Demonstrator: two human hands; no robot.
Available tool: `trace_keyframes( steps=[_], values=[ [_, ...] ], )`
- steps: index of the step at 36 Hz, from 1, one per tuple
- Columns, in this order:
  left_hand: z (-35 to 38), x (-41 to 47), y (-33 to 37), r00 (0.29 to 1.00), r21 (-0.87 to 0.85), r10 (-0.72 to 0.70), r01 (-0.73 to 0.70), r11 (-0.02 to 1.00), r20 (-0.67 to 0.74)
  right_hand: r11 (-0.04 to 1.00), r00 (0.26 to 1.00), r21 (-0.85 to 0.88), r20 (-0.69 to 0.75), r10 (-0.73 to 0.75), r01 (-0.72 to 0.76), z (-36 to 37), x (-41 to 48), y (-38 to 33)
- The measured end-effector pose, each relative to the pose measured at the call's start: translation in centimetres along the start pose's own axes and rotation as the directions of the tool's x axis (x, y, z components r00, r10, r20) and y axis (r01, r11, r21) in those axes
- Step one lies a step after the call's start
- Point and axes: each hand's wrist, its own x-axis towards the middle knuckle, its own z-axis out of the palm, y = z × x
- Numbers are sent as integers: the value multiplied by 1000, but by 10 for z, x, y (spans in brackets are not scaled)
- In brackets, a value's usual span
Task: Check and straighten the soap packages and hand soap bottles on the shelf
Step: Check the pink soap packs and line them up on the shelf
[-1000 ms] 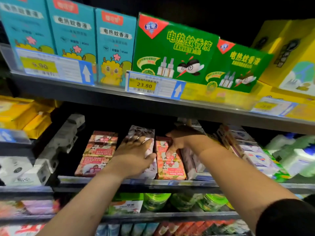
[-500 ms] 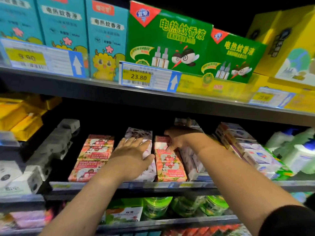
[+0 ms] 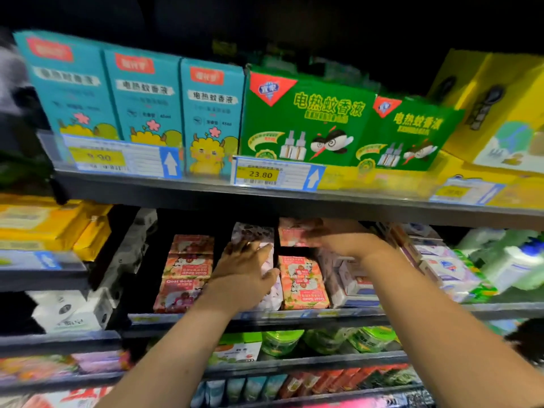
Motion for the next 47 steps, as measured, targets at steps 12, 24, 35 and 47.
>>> trace_keyframes(
  steps=[12, 24, 35, 47],
  values=[
    [-12, -21, -8, 933, -298, 150, -253, 920, -327, 685, 985, 716, -169, -16, 134, 34, -72, 0],
    [-20, -66, -16, 948, -725, 106, -299, 621, -300, 448, 991, 884, 134, 23, -130, 79, -110, -10],
    [-31, -83, -3, 949, -952, -209, -183, 243, -236, 613, 994, 784, -59, -88, 101, 96, -116, -19],
    [-33, -97, -32, 917, -613, 222, -388, 689, -330, 404, 996, 911, 86, 23, -88, 94, -129, -28]
  ],
)
